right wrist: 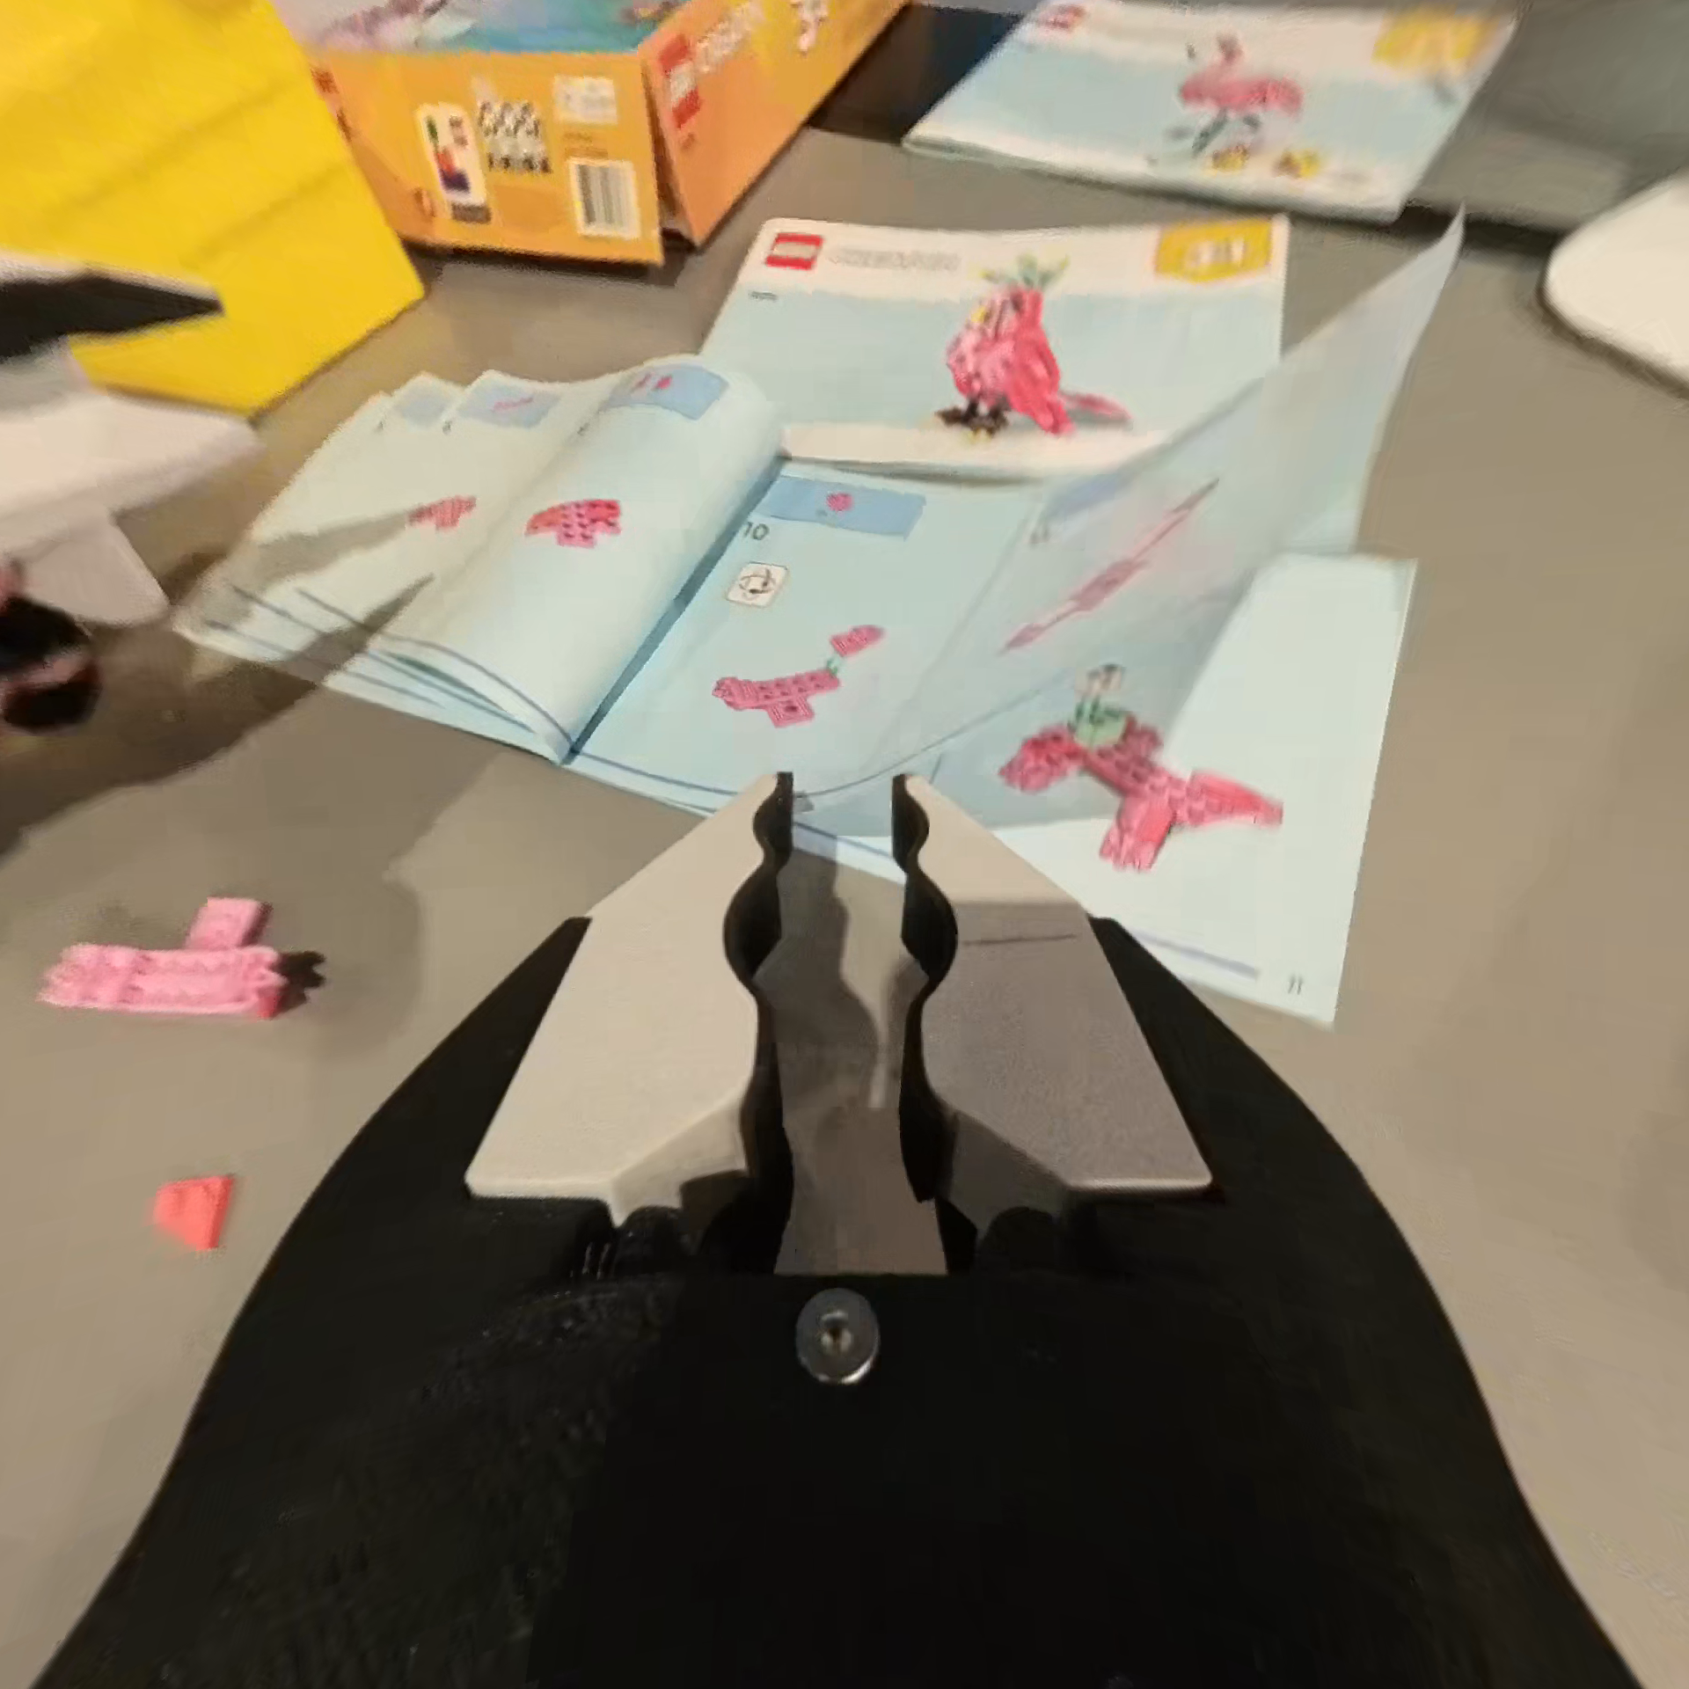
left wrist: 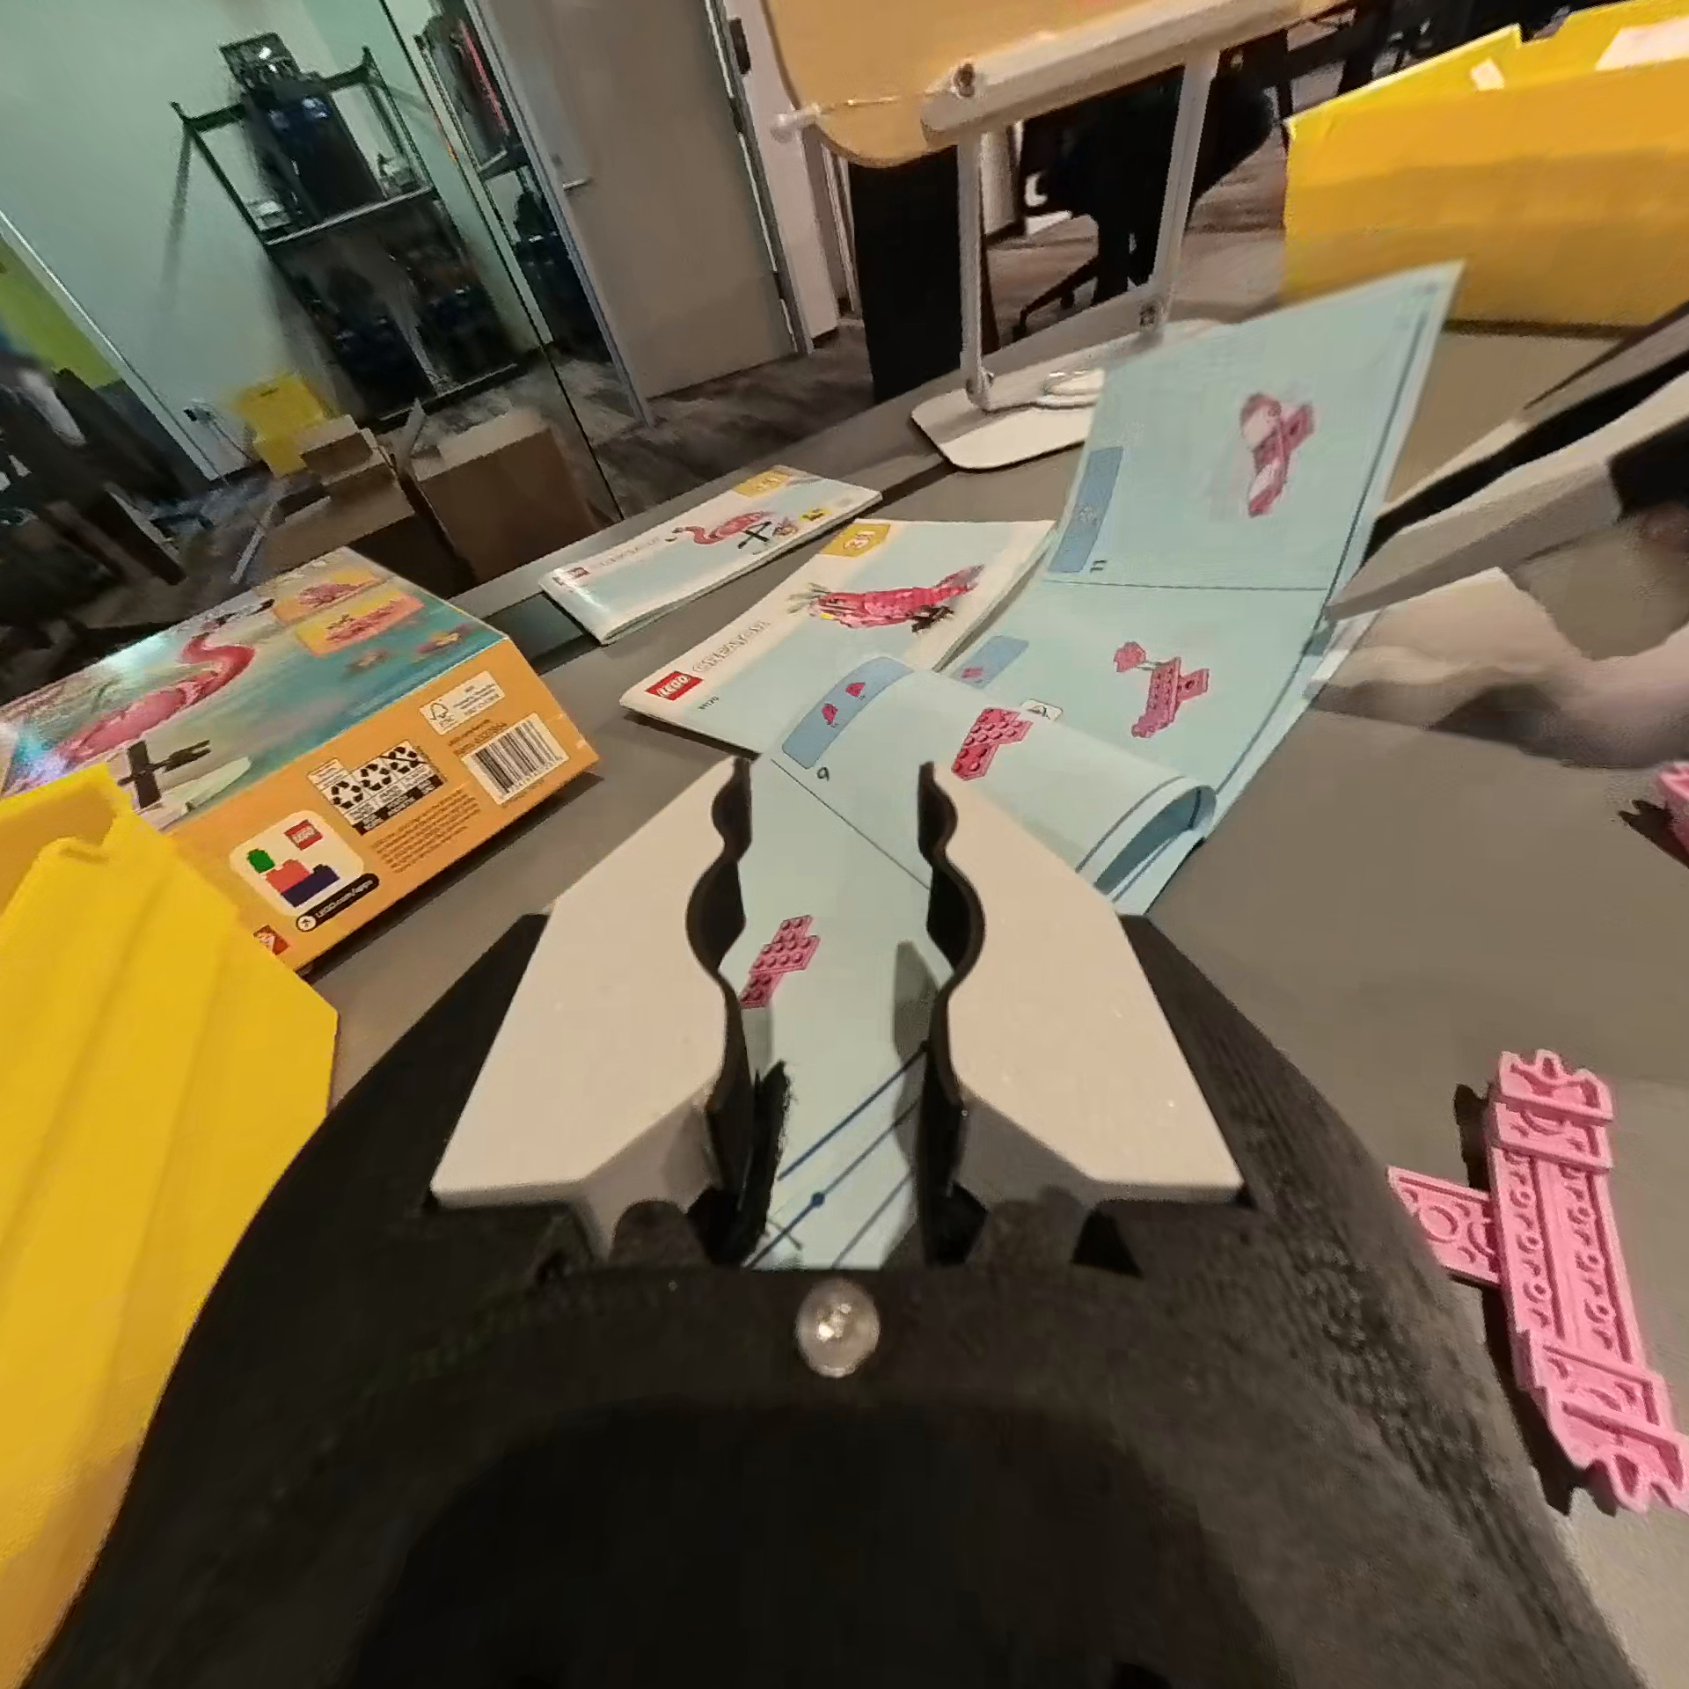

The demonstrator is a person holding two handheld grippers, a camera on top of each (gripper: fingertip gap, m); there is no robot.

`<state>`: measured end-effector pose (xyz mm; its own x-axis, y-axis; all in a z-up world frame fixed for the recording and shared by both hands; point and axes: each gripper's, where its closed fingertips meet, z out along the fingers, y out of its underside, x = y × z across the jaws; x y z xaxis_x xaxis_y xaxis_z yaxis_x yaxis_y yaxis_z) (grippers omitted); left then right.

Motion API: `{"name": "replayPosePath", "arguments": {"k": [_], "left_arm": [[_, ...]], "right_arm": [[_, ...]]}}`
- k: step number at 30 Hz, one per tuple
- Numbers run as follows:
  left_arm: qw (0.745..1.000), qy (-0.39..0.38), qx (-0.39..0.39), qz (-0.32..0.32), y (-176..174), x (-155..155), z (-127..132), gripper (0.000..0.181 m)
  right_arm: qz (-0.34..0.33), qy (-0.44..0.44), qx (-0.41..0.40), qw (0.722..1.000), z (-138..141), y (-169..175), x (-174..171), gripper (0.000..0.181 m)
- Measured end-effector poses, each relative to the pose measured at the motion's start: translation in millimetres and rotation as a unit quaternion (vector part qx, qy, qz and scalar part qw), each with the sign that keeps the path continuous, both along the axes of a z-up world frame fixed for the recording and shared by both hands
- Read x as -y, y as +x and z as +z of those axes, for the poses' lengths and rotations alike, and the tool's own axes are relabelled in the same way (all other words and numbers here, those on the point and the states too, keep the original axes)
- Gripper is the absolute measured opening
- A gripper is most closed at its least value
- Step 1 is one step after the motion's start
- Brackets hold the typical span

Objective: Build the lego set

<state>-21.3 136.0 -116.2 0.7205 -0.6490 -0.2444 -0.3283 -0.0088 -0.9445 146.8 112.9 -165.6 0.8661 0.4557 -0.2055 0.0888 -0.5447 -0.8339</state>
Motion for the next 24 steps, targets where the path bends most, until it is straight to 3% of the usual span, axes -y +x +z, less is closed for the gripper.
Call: {"name": "replayPosePath", "arguments": {"k": [7,24], "left_arm": [[1.000,-0.017,0.007,0.000,-0.3,-0.6,-3.1,0.036],[0.999,-0.032,0.010,0.003,-2.3,-1.3,-6.4,0.036]], "right_arm": [[-0.052,-0.048,-0.129,0.989,-4.5,28.3,2.8,0.026],[-0.093,-0.050,-0.143,0.984,-6.0,48.7,-5.6,0.016]]}}
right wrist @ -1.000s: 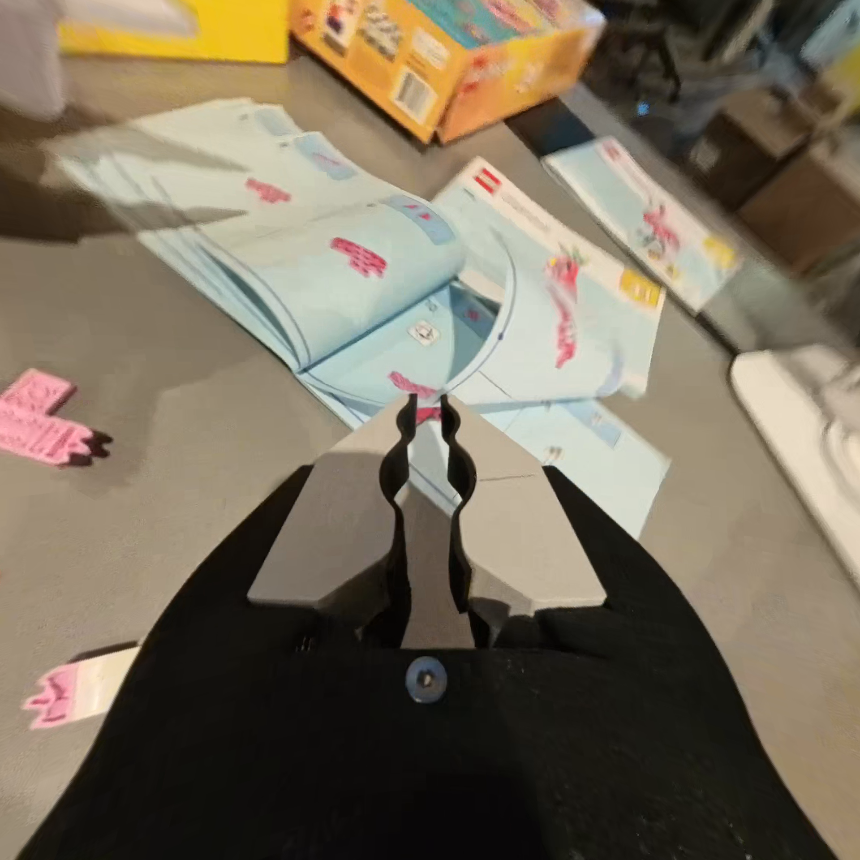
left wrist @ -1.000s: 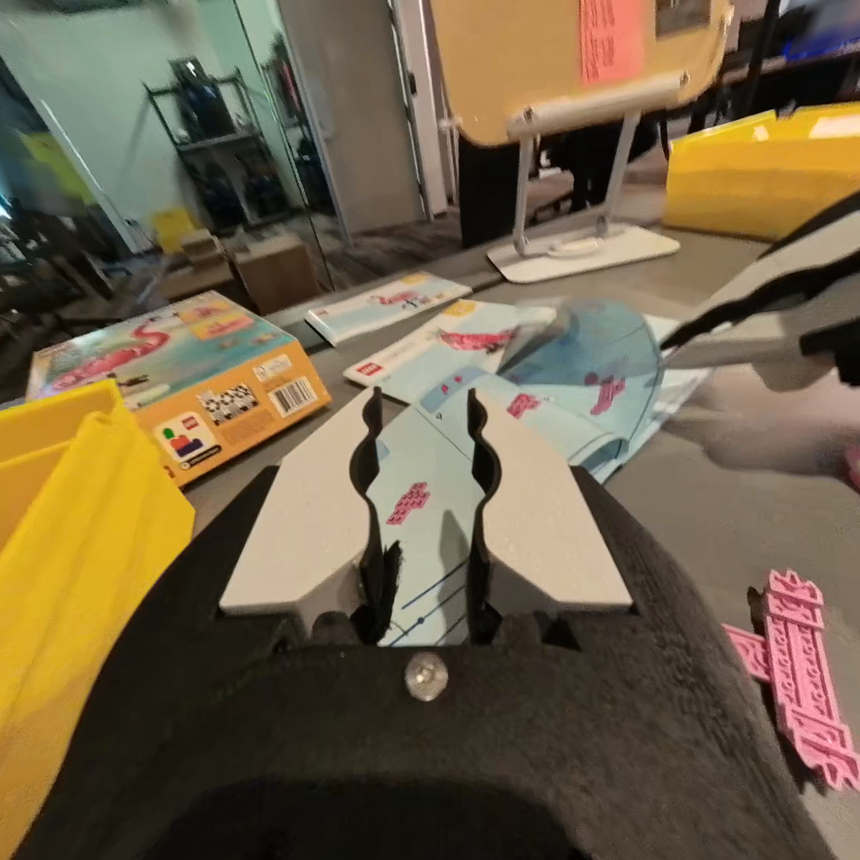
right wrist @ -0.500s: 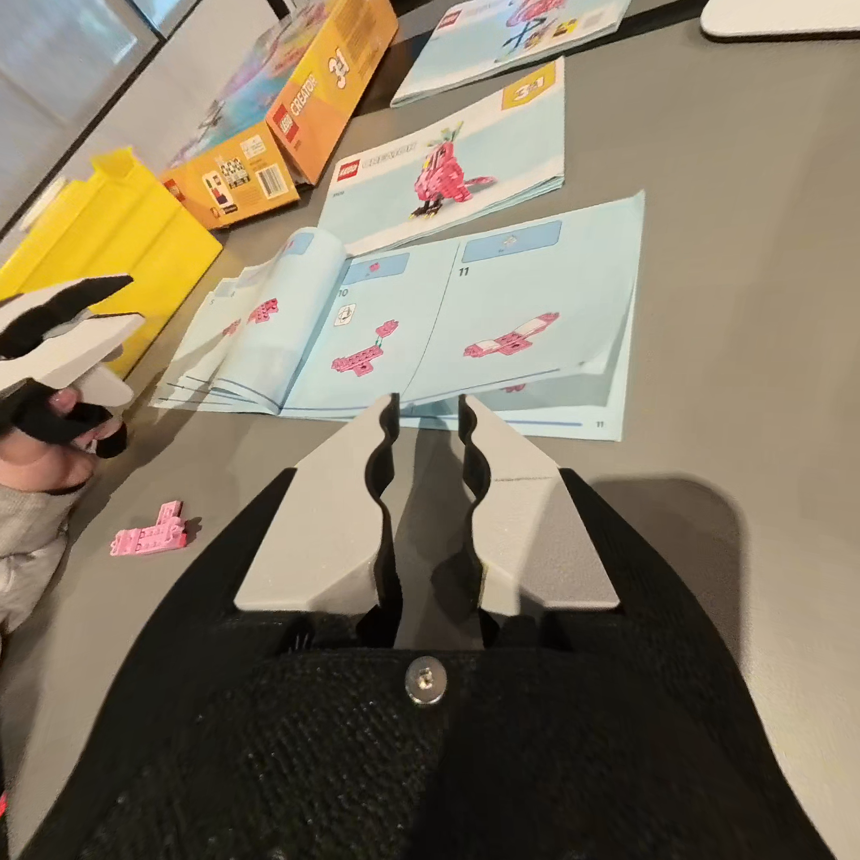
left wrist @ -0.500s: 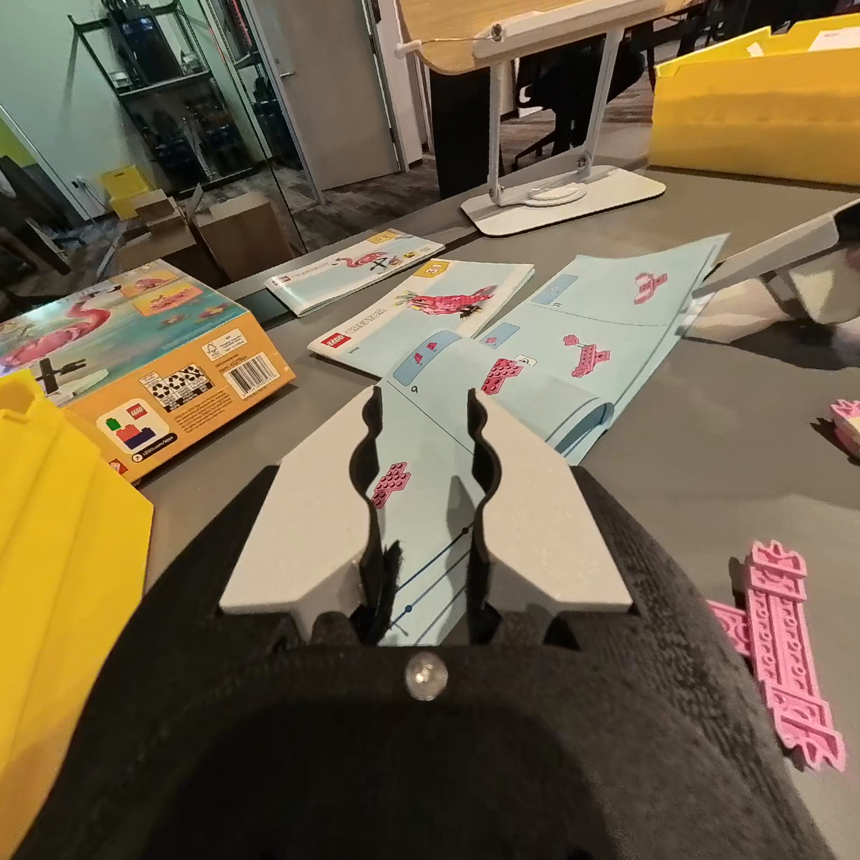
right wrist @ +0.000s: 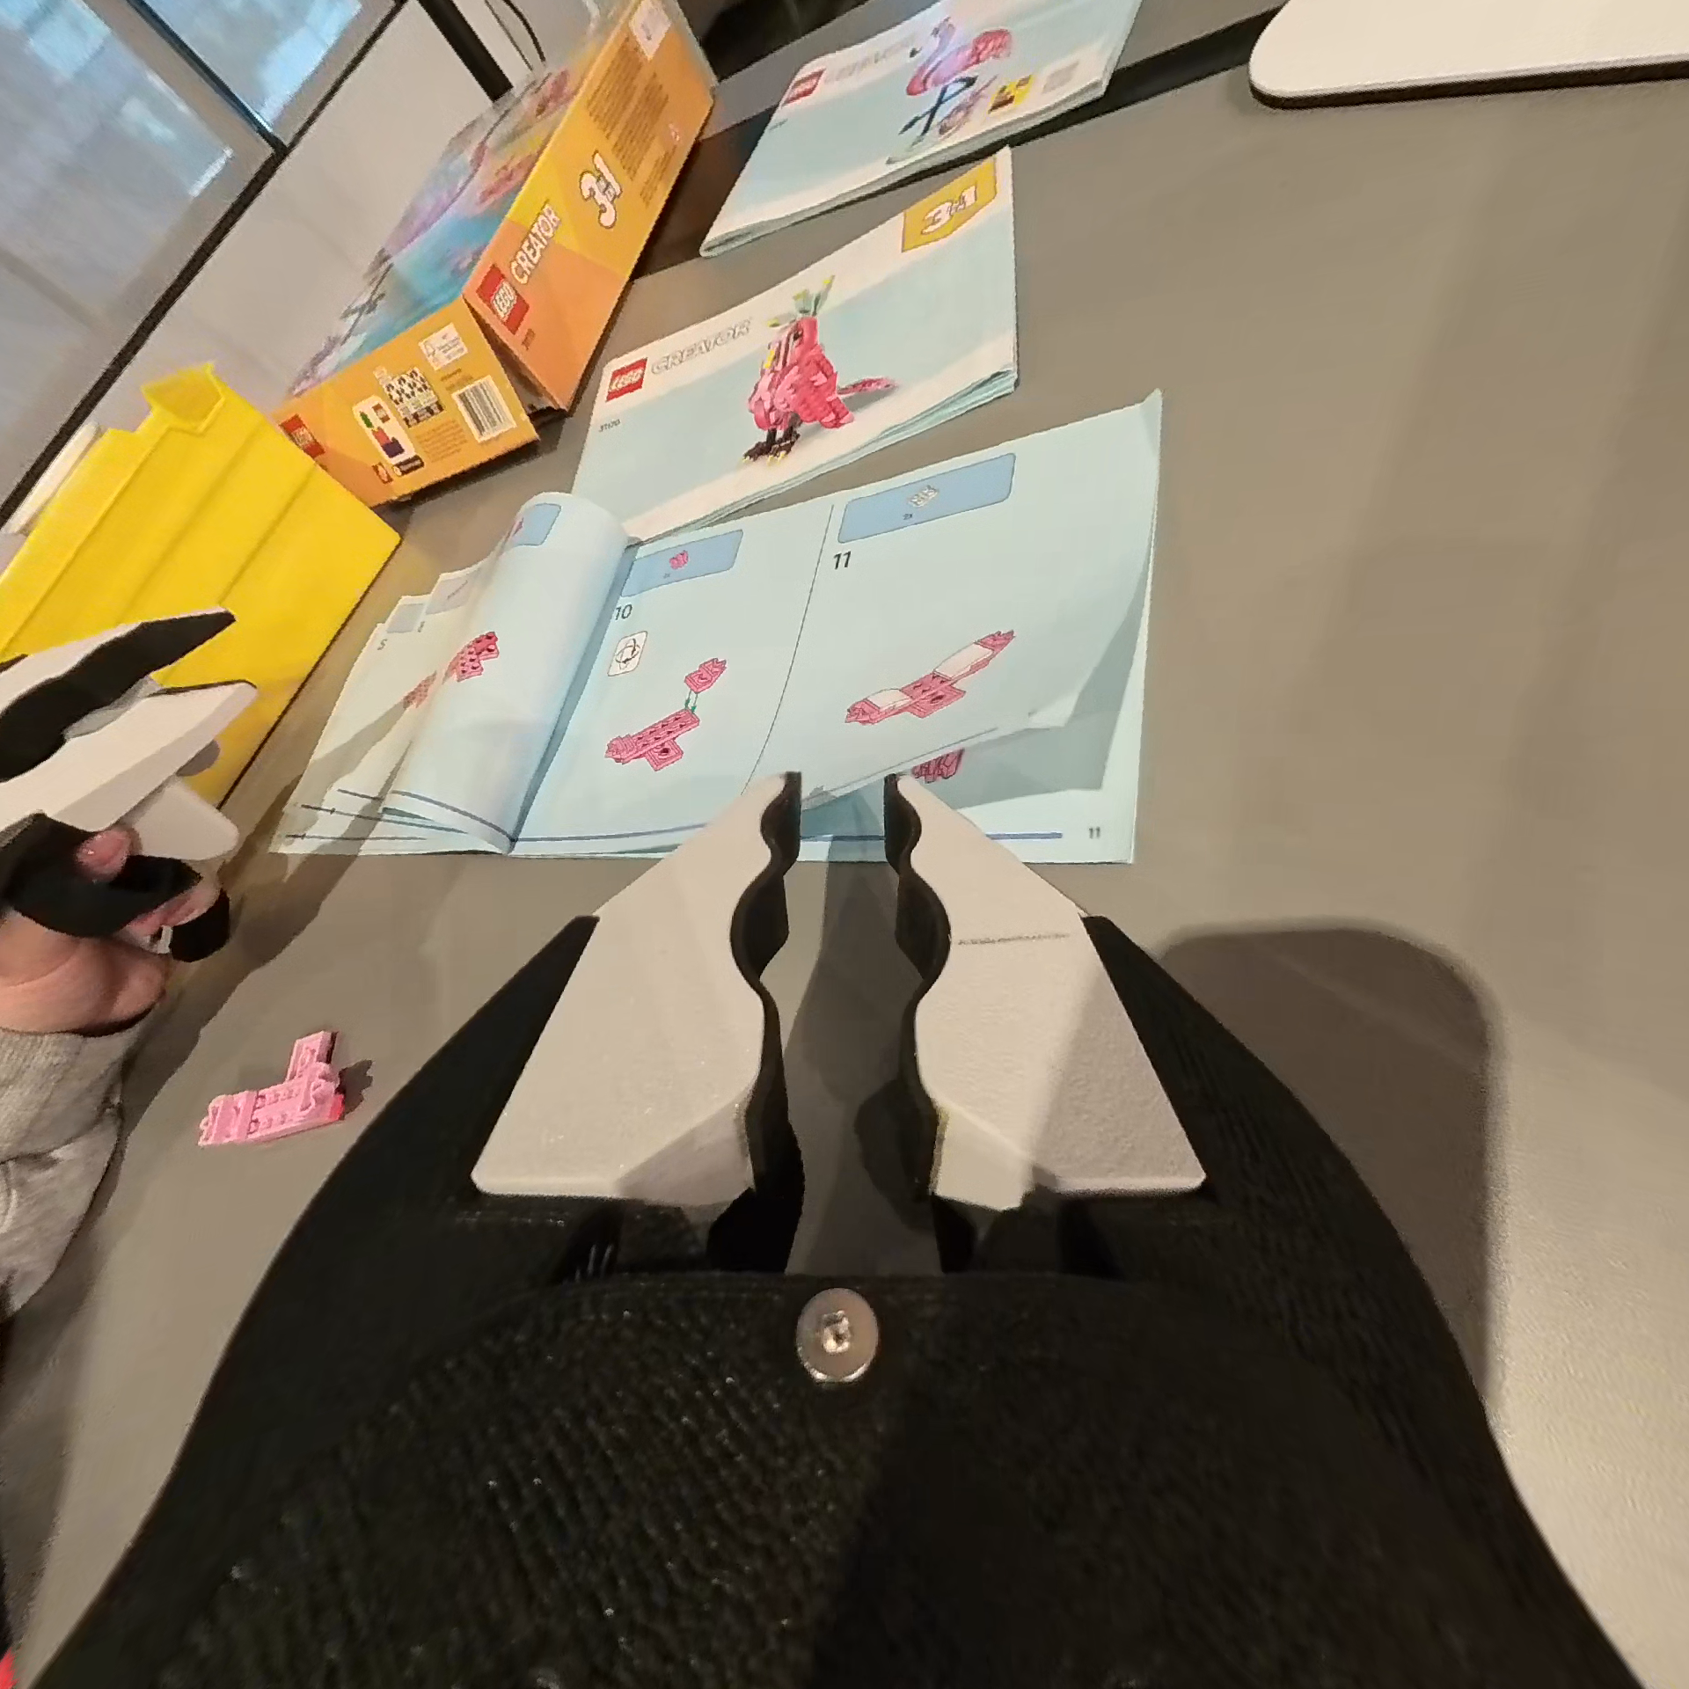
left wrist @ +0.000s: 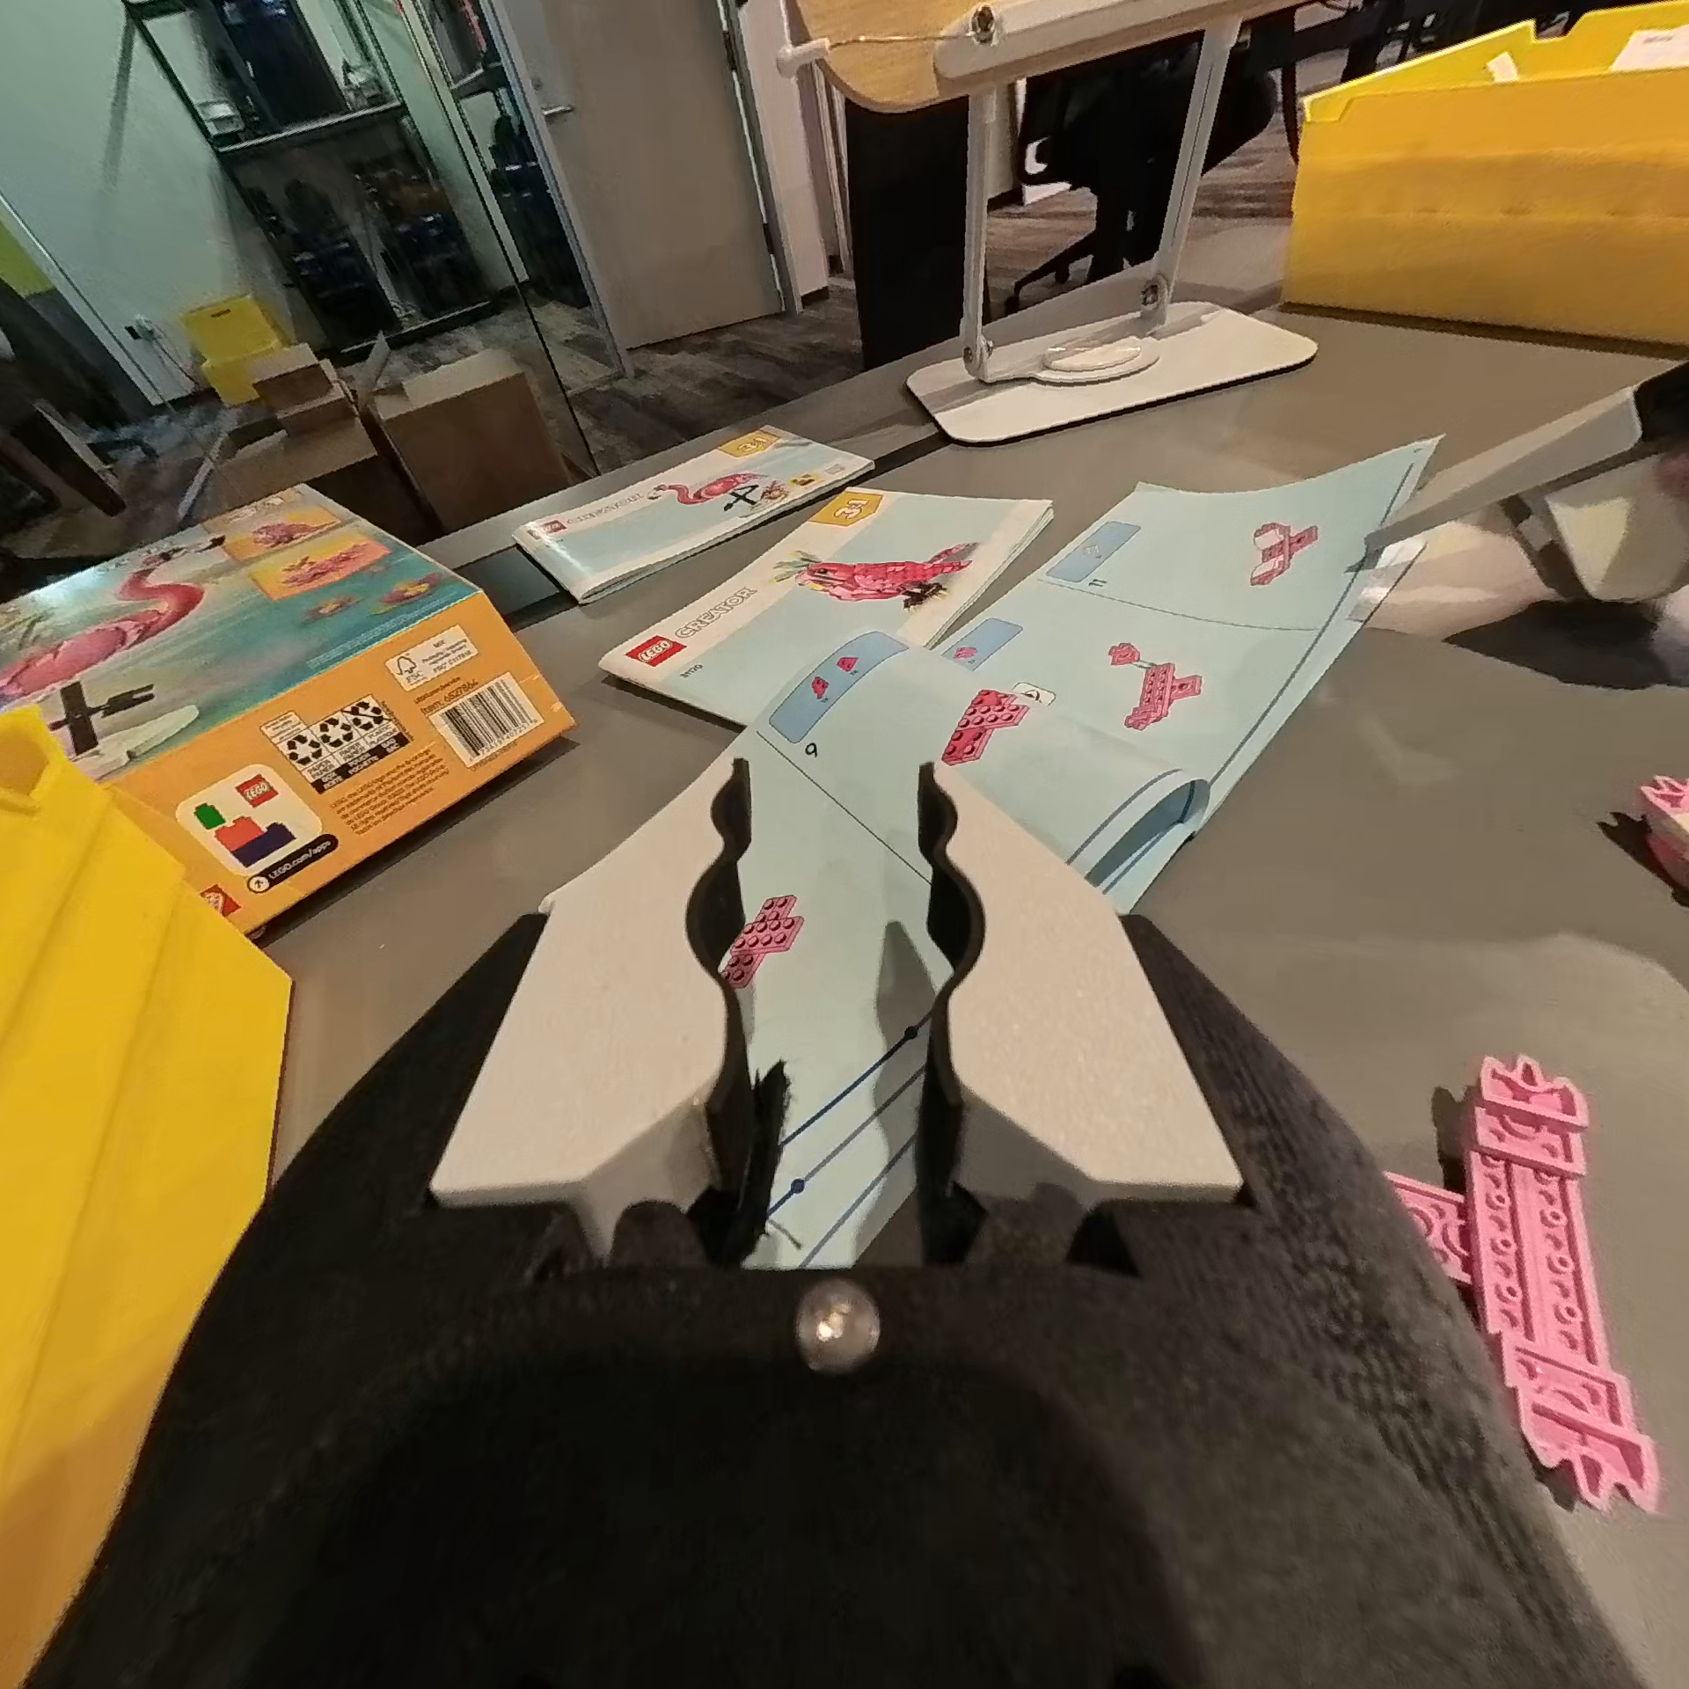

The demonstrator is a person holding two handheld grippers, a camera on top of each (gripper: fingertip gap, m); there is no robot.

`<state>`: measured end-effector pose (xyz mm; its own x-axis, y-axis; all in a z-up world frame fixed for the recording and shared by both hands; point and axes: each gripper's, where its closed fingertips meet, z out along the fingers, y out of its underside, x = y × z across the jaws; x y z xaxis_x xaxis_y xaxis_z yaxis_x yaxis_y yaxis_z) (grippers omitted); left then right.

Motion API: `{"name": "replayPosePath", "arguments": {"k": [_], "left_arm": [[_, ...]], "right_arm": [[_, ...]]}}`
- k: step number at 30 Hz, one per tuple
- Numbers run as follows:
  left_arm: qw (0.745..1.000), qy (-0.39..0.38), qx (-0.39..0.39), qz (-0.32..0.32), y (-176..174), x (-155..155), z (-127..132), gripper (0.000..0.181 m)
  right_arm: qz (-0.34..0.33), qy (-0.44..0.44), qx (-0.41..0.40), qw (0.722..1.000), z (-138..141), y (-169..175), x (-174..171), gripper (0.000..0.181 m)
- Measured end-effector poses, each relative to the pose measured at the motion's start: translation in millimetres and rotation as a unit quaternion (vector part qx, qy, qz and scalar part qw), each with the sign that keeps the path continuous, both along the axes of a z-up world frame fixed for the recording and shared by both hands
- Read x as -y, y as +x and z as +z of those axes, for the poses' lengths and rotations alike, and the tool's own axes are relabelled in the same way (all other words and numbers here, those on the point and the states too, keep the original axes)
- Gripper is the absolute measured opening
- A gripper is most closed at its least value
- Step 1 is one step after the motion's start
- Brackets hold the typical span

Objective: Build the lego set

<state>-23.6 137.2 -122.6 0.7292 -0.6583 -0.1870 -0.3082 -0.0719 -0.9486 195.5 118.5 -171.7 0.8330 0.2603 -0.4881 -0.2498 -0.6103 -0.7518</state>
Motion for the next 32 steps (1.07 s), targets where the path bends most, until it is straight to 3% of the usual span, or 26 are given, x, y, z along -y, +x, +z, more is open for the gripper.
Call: {"name": "replayPosePath", "arguments": {"k": [11,16,27,32], "left_arm": [[1.000,-0.004,0.011,0.010,-4.3,-2.7,0.4,0.037],[0.999,0.005,0.033,0.037,-14.3,-7.9,7.0,0.038],[0.973,0.070,0.204,0.084,-51.7,-7.8,59.2,0.039],[0.967,0.087,0.221,0.093,-59.7,-7.2,66.1,0.038]], "right_arm": [[0.004,-0.010,-0.037,0.999,-0.4,0.9,0.7,0.014],[0.006,-0.007,-0.016,1.000,-1.9,-0.4,1.4,0.013],[0.001,-0.004,-0.029,1.000,-0.2,1.2,1.1,0.013],[0.000,-0.004,-0.030,1.000,-0.1,1.5,1.1,0.013]]}}
